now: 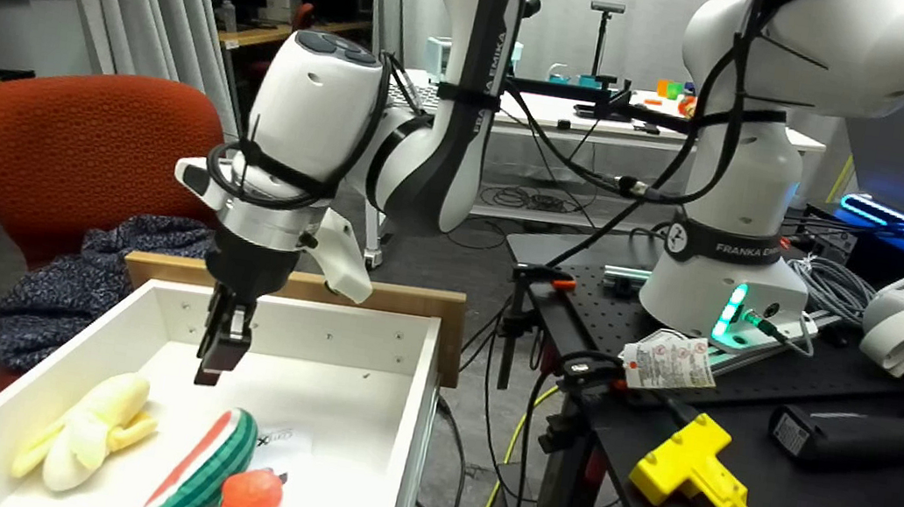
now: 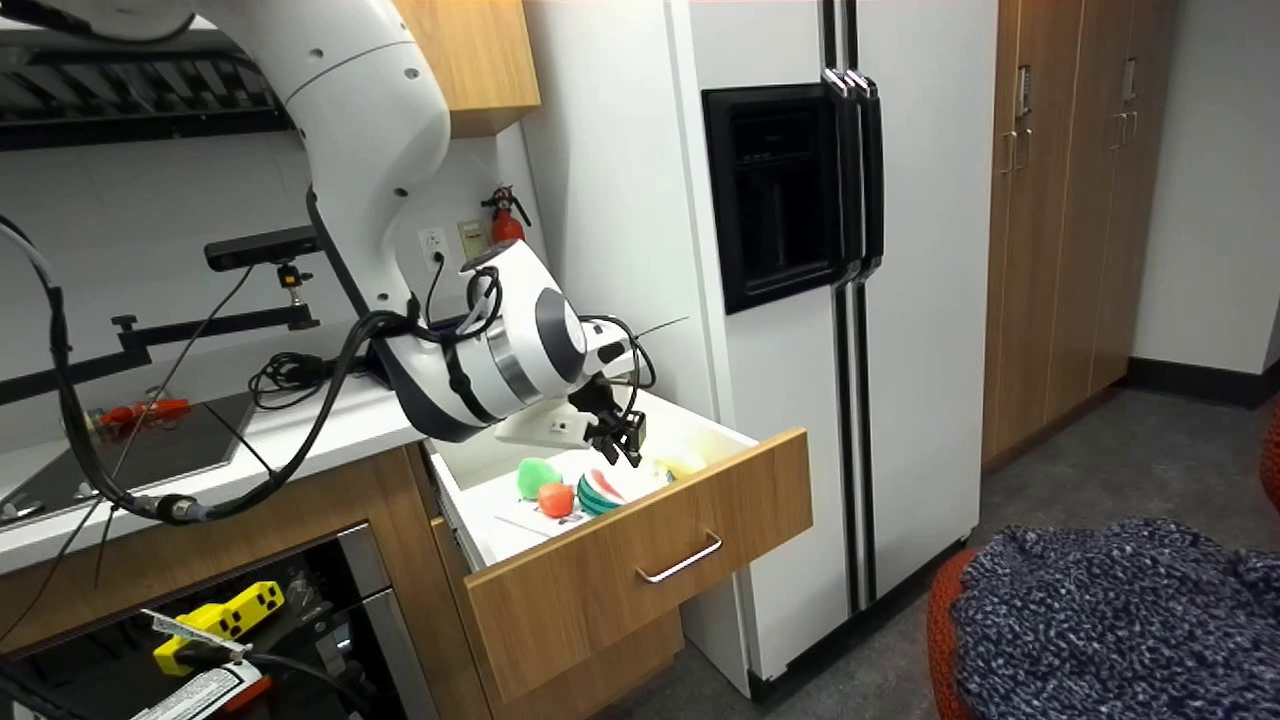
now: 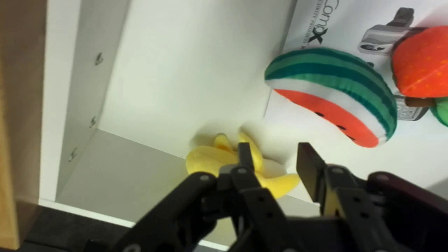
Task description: Open the drawer on the far right
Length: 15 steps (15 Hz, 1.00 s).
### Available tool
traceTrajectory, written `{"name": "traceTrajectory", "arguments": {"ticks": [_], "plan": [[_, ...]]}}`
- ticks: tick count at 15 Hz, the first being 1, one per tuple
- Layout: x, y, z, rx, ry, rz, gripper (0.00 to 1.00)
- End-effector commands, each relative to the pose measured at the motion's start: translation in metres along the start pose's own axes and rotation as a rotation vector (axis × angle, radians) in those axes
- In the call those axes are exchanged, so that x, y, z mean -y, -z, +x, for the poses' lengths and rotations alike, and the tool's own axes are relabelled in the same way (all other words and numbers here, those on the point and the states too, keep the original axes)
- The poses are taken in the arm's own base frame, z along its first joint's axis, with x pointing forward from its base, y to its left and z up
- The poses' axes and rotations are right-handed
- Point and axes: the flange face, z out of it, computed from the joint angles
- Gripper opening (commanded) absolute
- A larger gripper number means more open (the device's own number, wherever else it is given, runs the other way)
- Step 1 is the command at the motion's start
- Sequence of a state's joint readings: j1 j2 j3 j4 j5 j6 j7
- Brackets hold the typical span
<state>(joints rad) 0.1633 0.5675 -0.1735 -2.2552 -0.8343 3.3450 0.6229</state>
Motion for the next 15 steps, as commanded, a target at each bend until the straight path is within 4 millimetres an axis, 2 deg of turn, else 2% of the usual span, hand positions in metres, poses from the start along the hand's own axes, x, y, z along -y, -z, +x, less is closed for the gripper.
{"name": "traceTrajectory", "arguments": {"ticks": [1, 5, 12, 15], "plan": [[0.0009, -0.0017, -0.0052, -0.035, -0.02, 0.059, 0.72], [-0.0016, -0.0033, -0.0043, -0.058, -0.024, 0.075, 0.99], [-0.0022, -0.0014, -0.0005, -0.094, -0.04, 0.094, 1.0], [0.0002, -0.0008, -0.0018, -0.058, -0.025, 0.066, 1.0]]}}
